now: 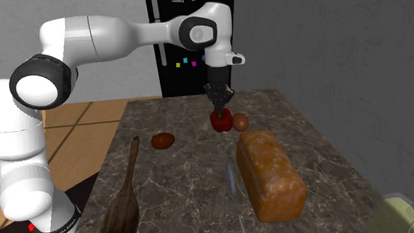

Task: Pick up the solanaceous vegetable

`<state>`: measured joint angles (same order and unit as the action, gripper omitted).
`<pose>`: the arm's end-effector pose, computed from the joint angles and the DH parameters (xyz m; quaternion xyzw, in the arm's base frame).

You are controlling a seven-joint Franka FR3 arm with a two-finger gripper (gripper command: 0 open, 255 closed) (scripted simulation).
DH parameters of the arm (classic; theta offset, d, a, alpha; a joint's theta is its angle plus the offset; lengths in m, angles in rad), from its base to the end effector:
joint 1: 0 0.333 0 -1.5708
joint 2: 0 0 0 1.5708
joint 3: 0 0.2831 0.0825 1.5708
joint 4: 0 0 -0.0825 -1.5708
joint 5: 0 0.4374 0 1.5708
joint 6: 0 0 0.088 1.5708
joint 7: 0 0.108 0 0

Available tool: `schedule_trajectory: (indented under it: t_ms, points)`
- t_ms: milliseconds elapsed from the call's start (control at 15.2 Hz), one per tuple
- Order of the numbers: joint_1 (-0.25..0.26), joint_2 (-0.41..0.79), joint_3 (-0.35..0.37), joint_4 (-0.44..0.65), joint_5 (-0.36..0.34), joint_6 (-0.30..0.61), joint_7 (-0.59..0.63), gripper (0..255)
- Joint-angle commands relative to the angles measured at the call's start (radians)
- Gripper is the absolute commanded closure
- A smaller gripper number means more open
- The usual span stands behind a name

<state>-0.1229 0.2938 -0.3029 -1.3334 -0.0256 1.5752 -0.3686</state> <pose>0.6305 -0.2607 0.5335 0.9980 -0.0230 -0.0395 0.0443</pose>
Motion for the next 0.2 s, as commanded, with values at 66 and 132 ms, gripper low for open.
schedule_trajectory:
  t_ms: [66,132]
  points:
    - [-0.002,0.005,-0.001,0.039,0.002,-0.033,-0.003,255]
    - [-0.002,0.006,-0.001,0.039,0.002,-0.033,-0.003,255]
